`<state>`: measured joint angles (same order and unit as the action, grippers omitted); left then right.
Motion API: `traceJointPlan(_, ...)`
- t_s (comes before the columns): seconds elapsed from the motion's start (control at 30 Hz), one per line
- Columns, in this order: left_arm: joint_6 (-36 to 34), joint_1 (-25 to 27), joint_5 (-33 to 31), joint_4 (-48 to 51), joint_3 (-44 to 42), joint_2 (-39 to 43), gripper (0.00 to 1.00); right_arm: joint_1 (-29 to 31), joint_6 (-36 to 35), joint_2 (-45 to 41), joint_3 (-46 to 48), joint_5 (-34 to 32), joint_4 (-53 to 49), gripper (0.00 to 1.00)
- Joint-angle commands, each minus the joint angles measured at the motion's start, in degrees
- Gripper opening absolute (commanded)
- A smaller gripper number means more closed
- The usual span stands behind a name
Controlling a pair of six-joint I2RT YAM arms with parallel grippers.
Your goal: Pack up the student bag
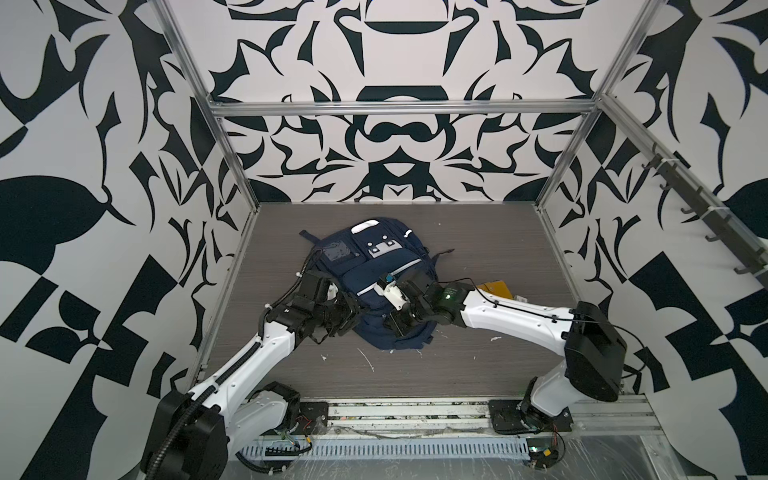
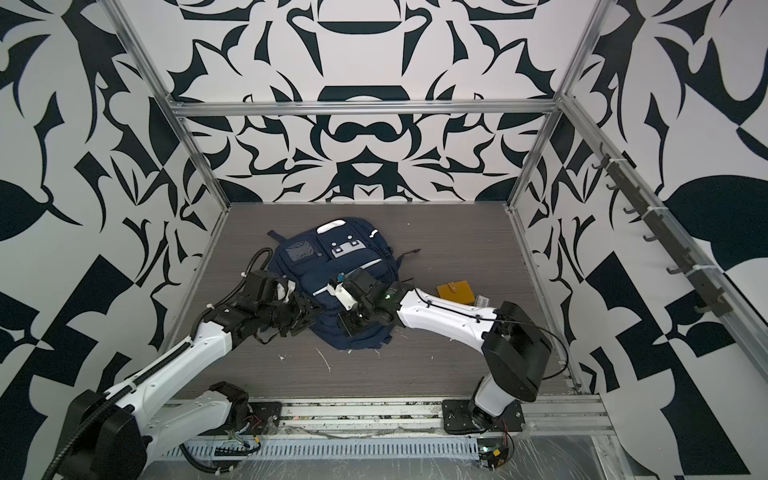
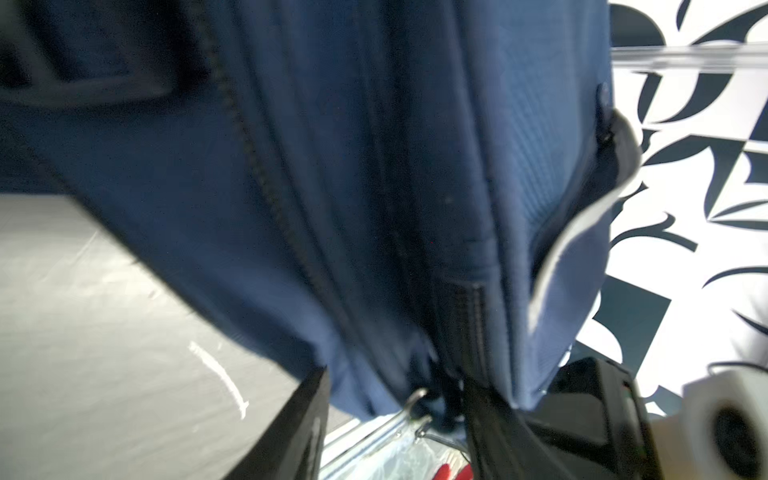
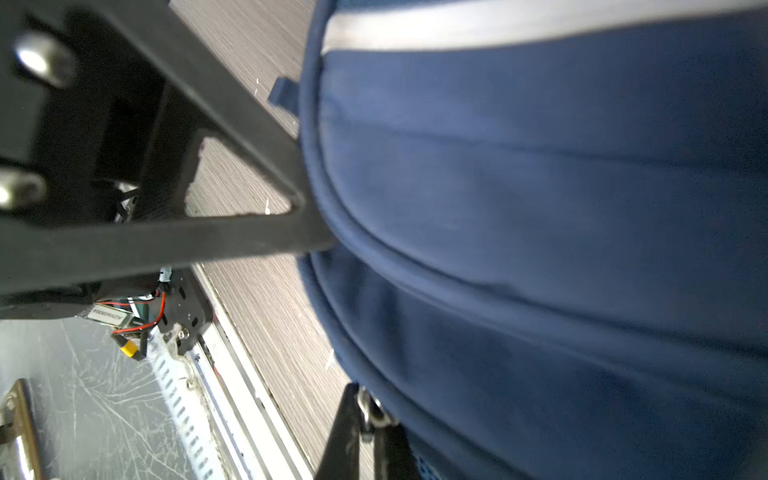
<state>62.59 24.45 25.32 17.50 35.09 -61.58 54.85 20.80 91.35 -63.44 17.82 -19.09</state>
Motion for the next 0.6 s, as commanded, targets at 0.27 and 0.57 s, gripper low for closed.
traceJointPlan(0.27, 0.62, -1.03, -3.5, -5.45, -1.01, -0.19, 0.0, 0.61, 2.27, -5.42, 2.75, 3.75, 6.47, 0.0)
traceJointPlan(0.57, -4.21, -5.86, -4.62, 1.15, 2.55, -0.21, 0.0, -8.8, -0.22, -13.8, 6.96, -2.29, -12.09, 0.0)
